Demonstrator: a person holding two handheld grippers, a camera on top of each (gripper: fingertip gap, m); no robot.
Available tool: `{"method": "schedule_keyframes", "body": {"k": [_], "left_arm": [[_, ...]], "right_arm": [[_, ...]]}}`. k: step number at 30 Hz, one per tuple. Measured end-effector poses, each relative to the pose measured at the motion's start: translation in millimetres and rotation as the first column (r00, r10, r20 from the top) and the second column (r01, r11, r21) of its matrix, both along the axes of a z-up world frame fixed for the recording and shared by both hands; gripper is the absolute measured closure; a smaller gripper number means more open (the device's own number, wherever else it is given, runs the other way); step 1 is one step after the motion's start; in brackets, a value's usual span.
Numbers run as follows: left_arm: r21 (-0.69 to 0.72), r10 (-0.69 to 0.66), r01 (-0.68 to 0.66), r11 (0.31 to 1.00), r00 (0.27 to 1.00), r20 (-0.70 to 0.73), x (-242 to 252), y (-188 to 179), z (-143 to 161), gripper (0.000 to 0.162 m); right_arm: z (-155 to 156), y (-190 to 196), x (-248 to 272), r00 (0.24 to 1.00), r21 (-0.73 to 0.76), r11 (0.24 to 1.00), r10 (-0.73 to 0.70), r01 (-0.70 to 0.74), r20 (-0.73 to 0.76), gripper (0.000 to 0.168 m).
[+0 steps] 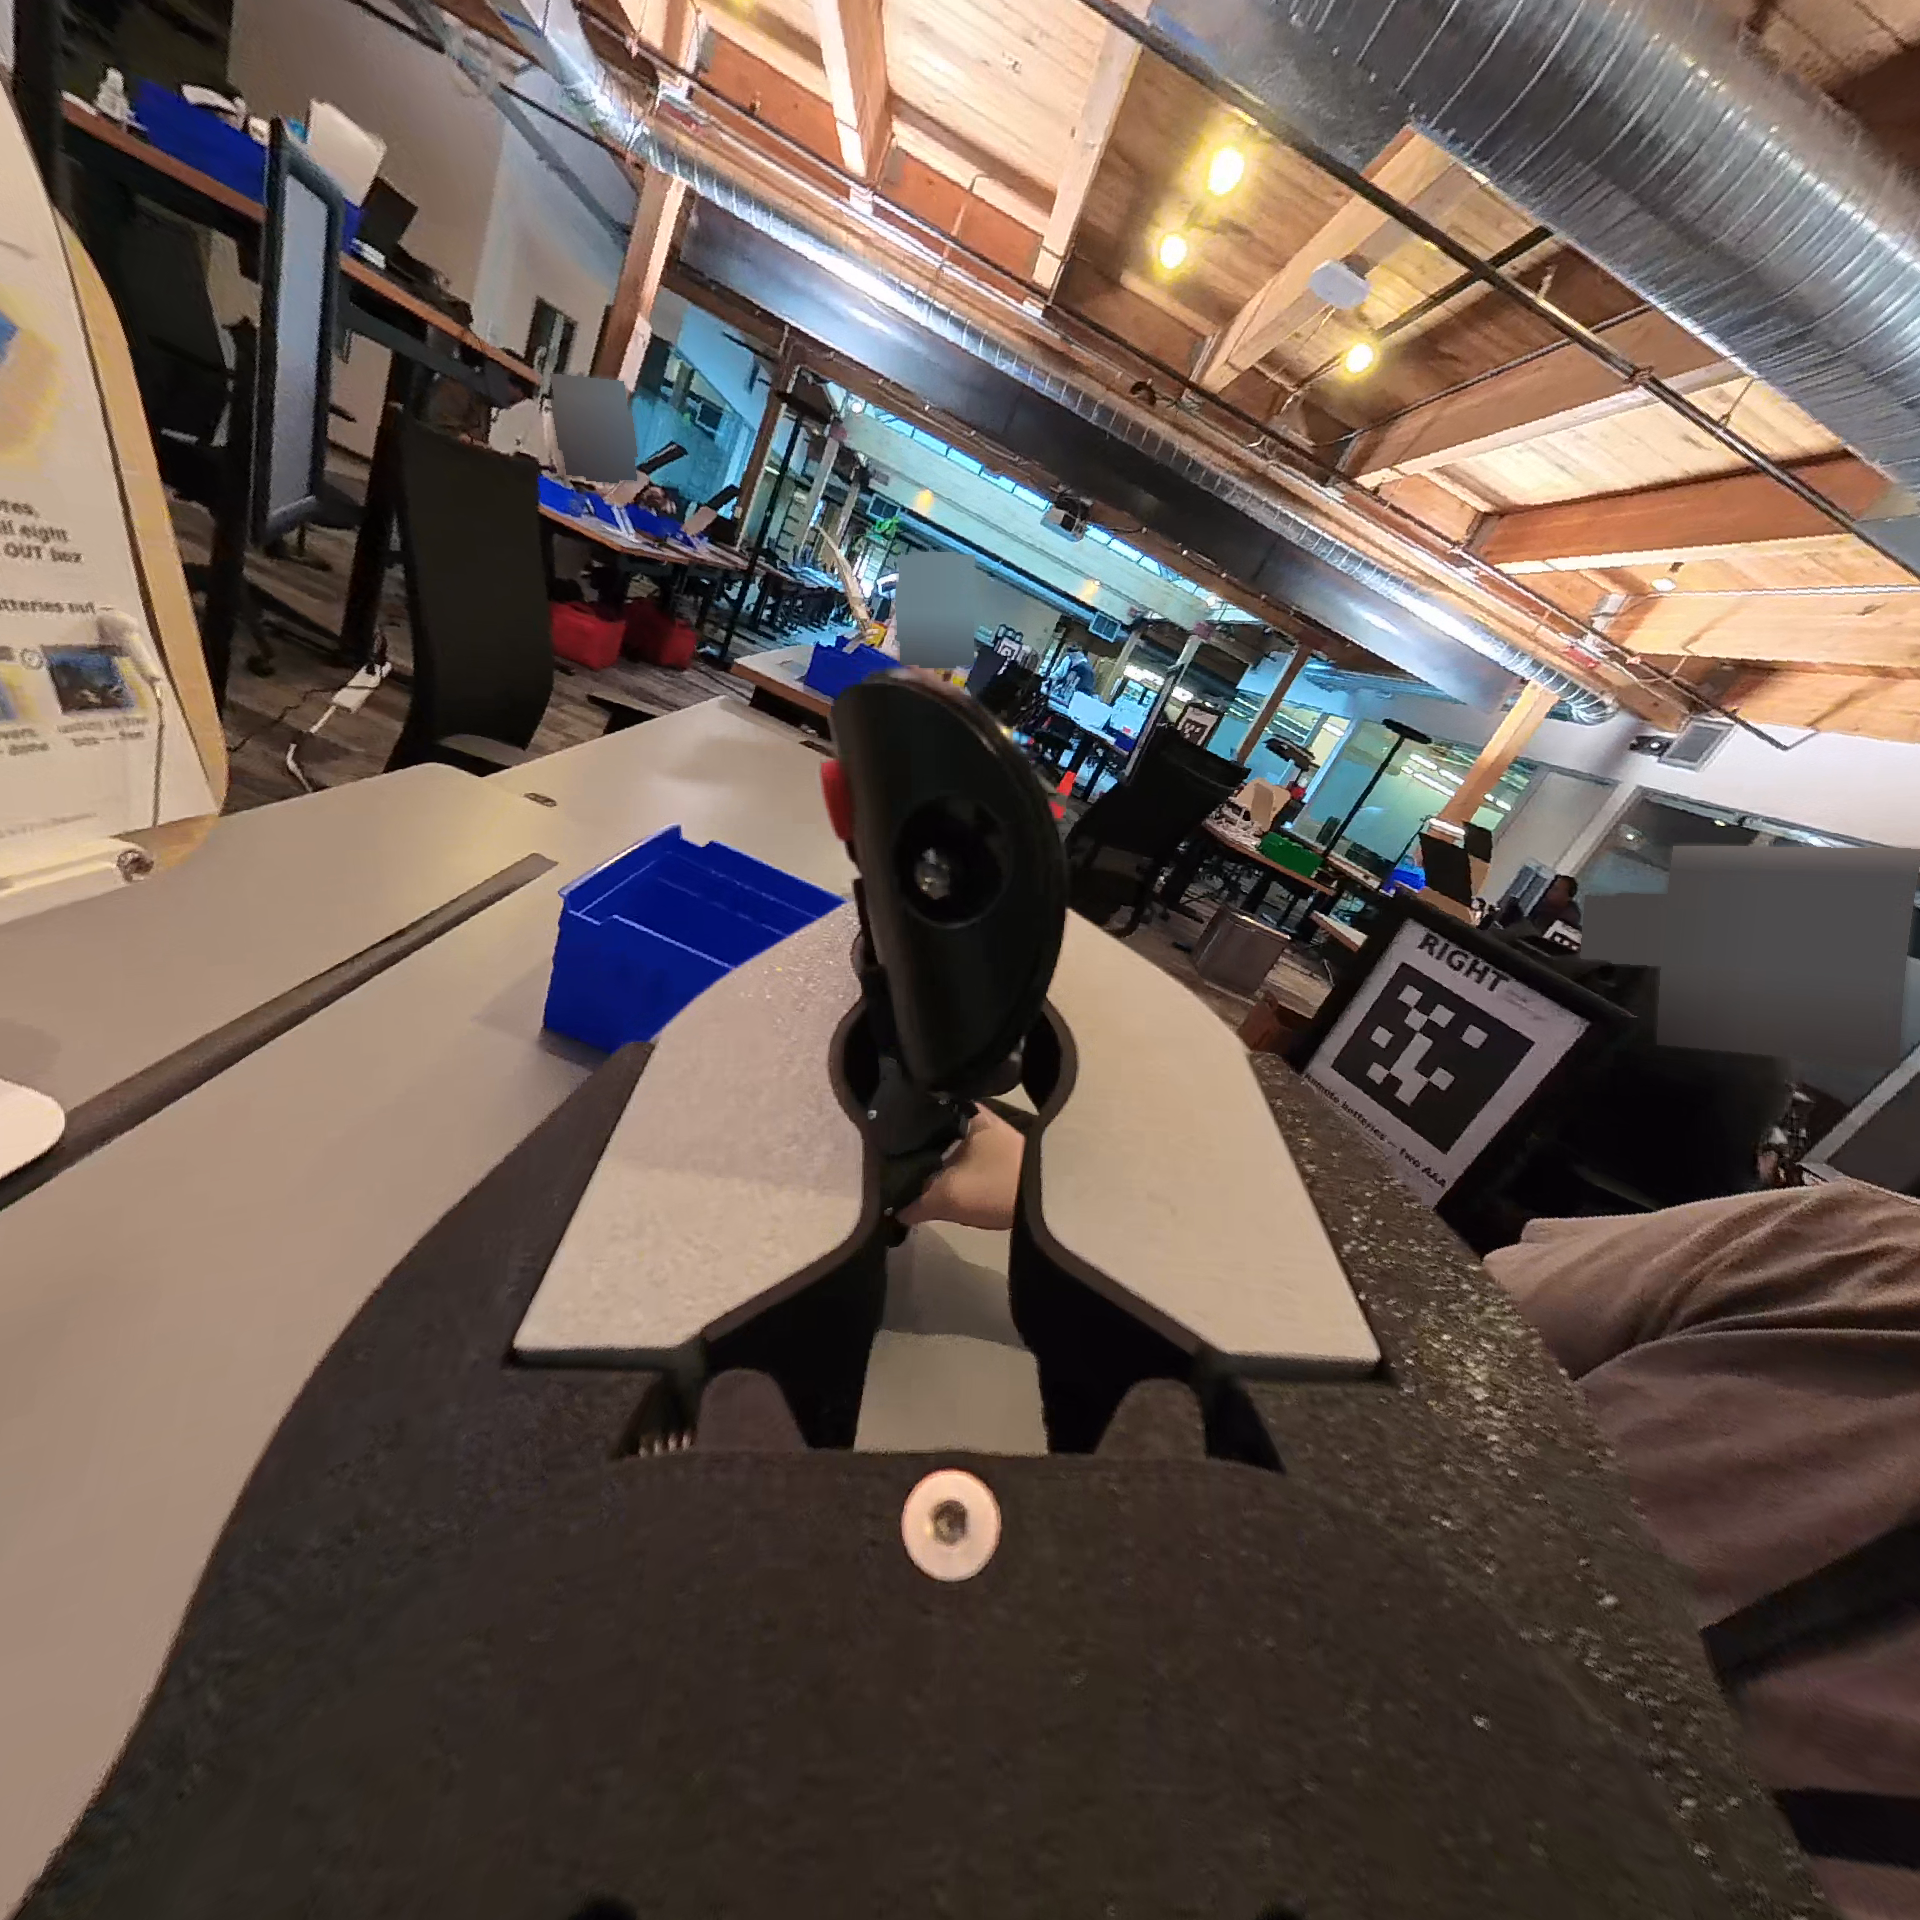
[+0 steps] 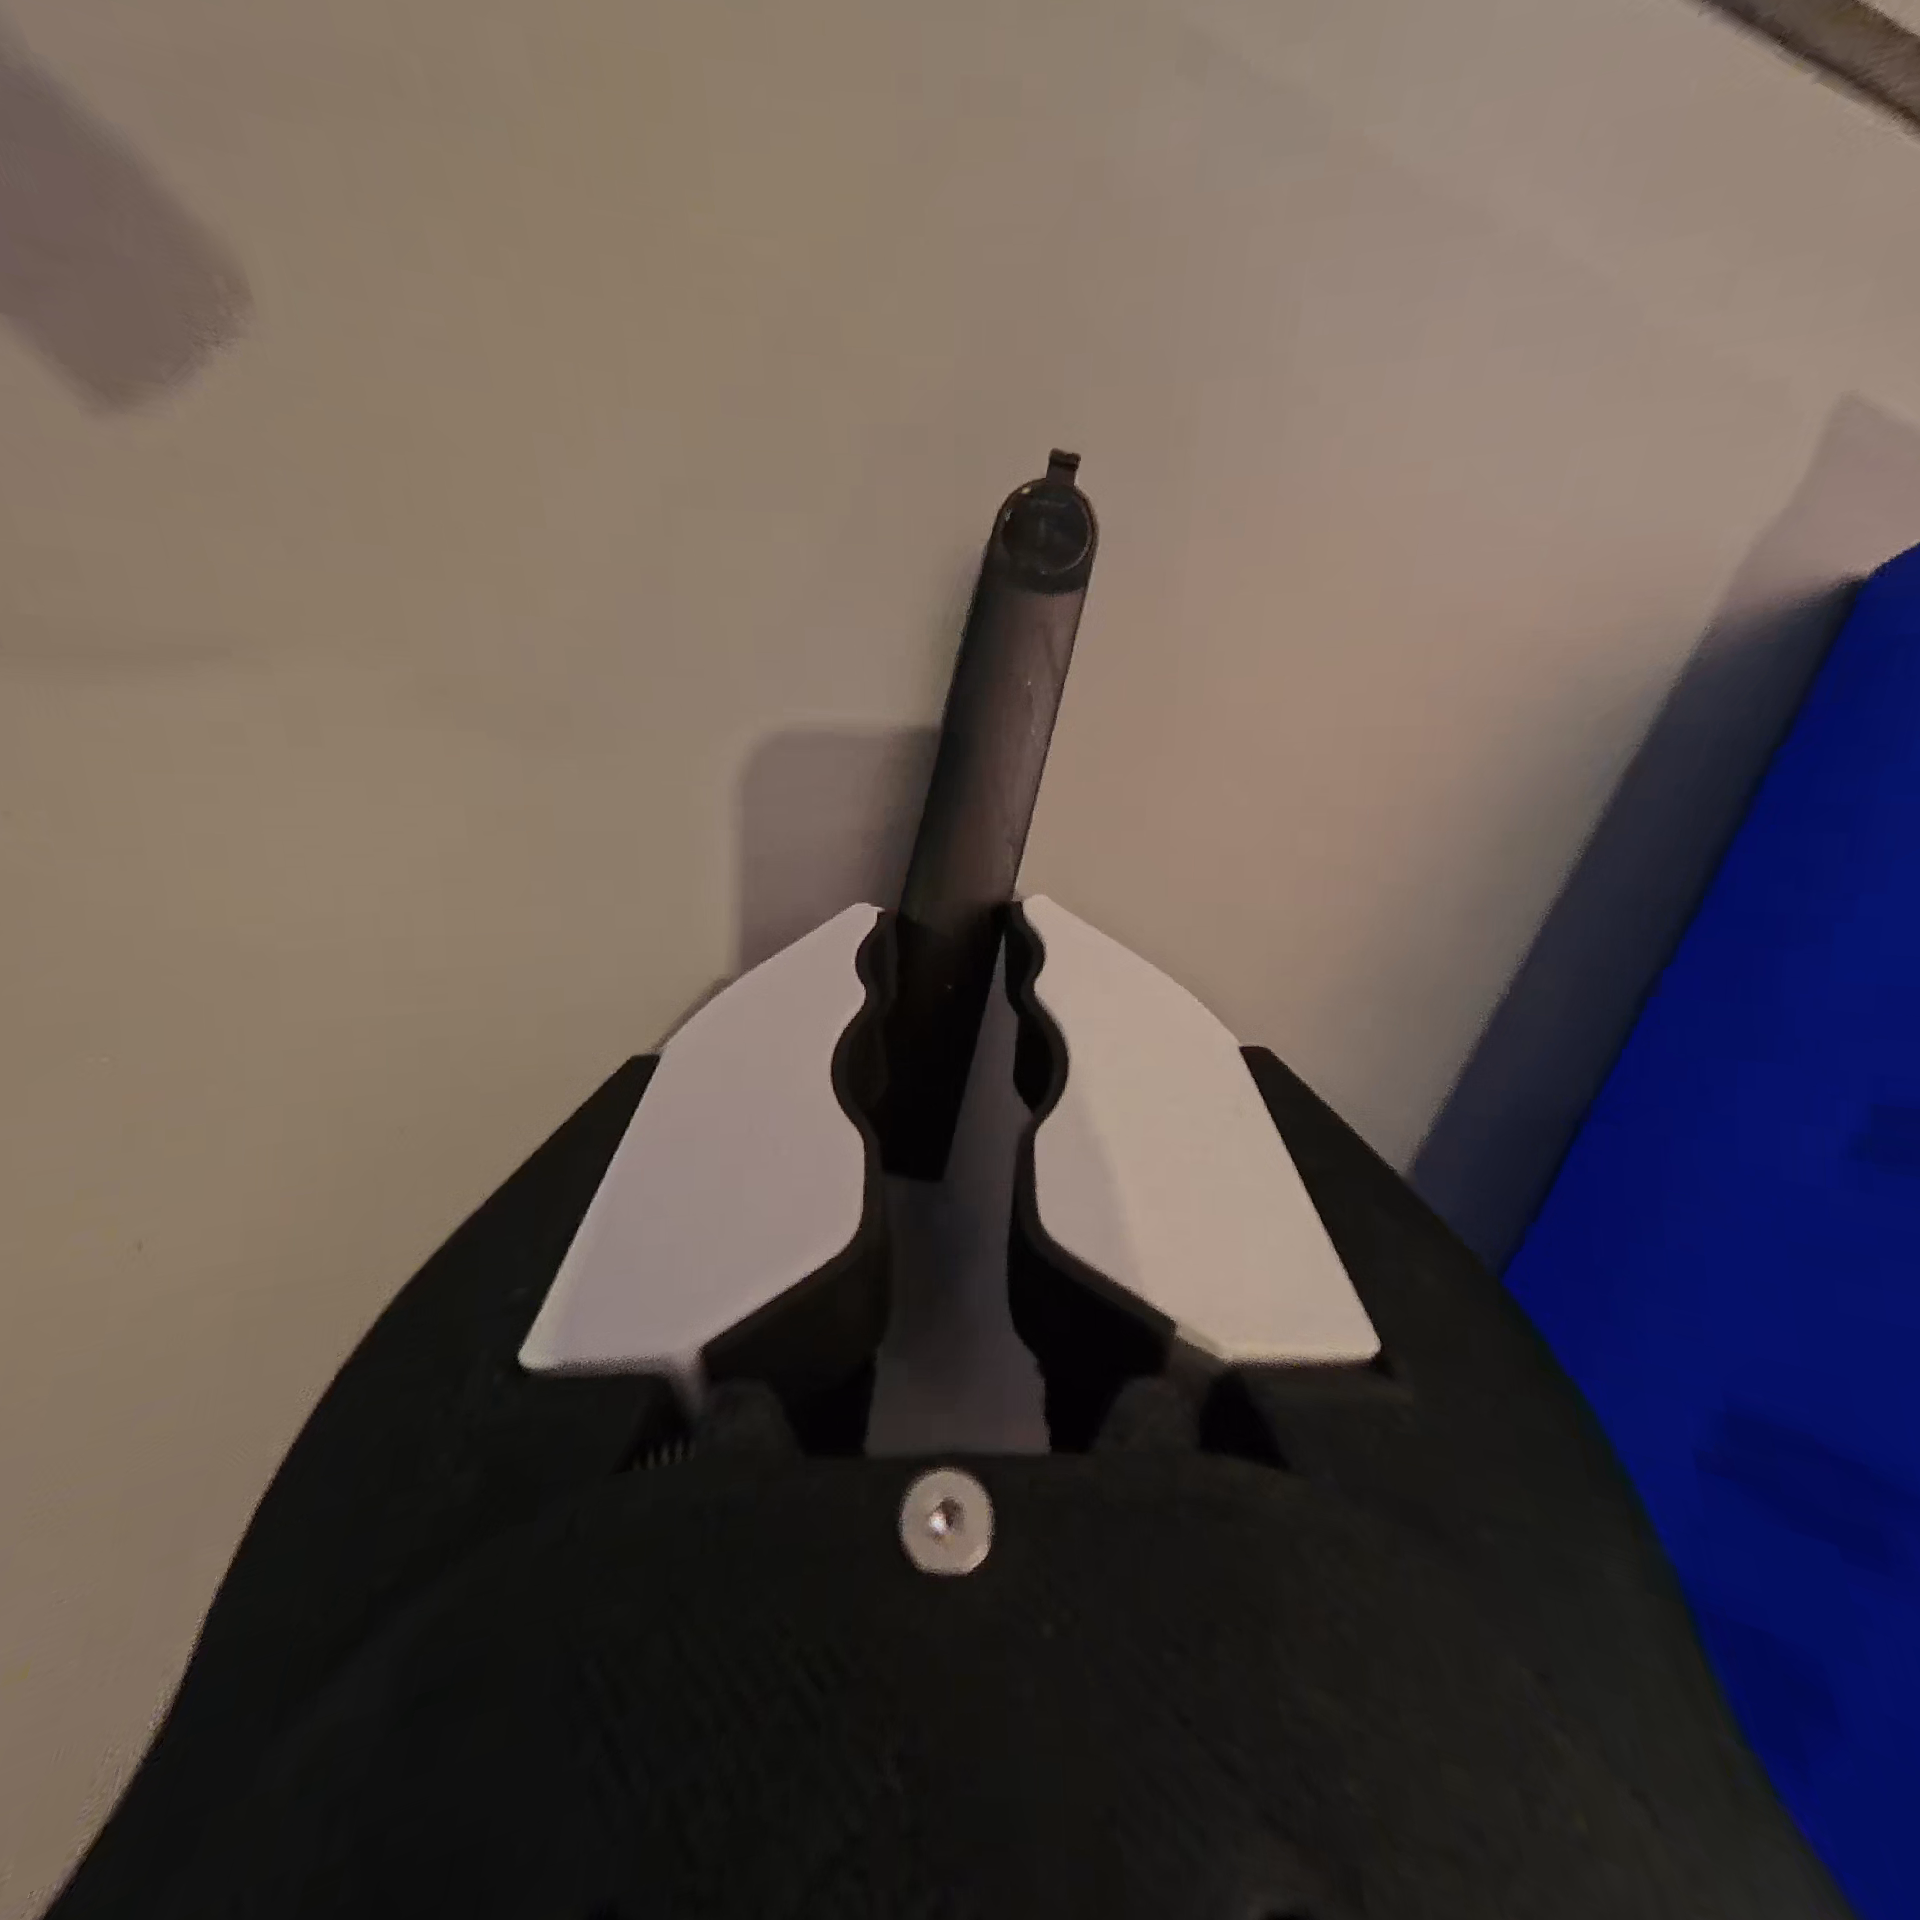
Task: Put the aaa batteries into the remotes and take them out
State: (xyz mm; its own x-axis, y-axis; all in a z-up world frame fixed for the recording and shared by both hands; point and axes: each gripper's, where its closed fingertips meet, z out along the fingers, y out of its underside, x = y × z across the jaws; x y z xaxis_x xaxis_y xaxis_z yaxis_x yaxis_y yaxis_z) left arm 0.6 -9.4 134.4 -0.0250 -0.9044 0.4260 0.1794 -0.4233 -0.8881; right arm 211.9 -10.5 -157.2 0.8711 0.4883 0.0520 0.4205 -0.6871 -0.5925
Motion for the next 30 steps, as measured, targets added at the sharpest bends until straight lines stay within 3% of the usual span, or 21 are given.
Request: {"method": "schedule_keyframes", "body": {"k": [4, 5, 6, 7, 11, 14, 16, 20, 21, 22, 23, 27, 30], "left_arm": [[-0.004, -0.009, 0.009, 1.000, 1.000, -0.025, 8, 0, -5, 0.139], [-0.003, -0.008, 0.008, 1.000, 0.999, -0.033, 10, -1, -6, 0.139], [-0.005, -0.005, 0.005, 1.000, 0.999, -0.042, 11, 0, -8, 0.139], [-0.011, 0.000, 0.000, 1.000, 0.999, -0.051, 13, 2, -10, 0.139], [-0.051, 0.027, -0.032, 0.998, 0.995, -0.097, 24, 12, -23, 0.139], [-0.074, 0.023, -0.033, 0.997, 0.991, -0.130, 38, 13, -32, 0.139], [-0.077, 0.030, -0.041, 0.996, 0.990, -0.138, 48, 13, -35, 0.139], [-0.062, -0.008, -0.003, 0.998, 0.985, -0.172, 67, 2, -40, 0.139], [-0.059, -0.023, 0.013, 0.998, 0.984, -0.176, 71, -2, -40, 0.139], [-0.057, -0.037, 0.027, 0.998, 0.982, -0.183, 73, -5, -40, 0.139], [-0.043, -0.031, 0.023, 0.999, 0.981, -0.189, 75, -5, -41, 0.138], [-0.001, -0.104, 0.106, 0.994, 0.971, -0.217, 71, -16, -42, 0.136], [0.025, -0.102, 0.106, 0.994, 0.986, -0.129, 60, -15, -26, 0.136]], "right_arm": [[-1, 1, 3, 1.000, 0.031, 0.999, 0.026, -0.026, 0.013, 0.144], [8, 6, 5, 0.999, 0.095, 0.995, 0.027, -0.030, 0.025, 0.135], [25, 10, 3, 0.999, 0.186, 0.981, 0.042, -0.045, 0.021, 0.111], [49, 11, -4, 0.996, 0.290, 0.954, 0.084, -0.080, -0.004, 0.104], [169, -10, -51, 0.961, 0.694, 0.689, 0.275, -0.210, 0.018, 0.101], [213, -18, -84, 0.940, 0.768, 0.554, 0.287, -0.321, 0.186, 0.096], [221, -10, -99, 0.926, 0.763, 0.527, 0.256, -0.374, 0.277, 0.080], [215, 8, -112, 0.908, 0.722, 0.551, 0.240, -0.418, 0.343, 0.078], [213, 10, -112, 0.903, 0.711, 0.558, 0.242, -0.429, 0.355, 0.085], [212, 10, -111, 0.900, 0.701, 0.564, 0.247, -0.435, 0.359, 0.111], [211, 11, -110, 0.901, 0.697, 0.571, 0.251, -0.433, 0.354, 0.115], [210, 3, -109, 0.897, 0.698, 0.564, 0.292, -0.442, 0.333, 0.115], [213, -2, -106, 0.892, 0.696, 0.558, 0.291, -0.453, 0.346, 0.115]]}}
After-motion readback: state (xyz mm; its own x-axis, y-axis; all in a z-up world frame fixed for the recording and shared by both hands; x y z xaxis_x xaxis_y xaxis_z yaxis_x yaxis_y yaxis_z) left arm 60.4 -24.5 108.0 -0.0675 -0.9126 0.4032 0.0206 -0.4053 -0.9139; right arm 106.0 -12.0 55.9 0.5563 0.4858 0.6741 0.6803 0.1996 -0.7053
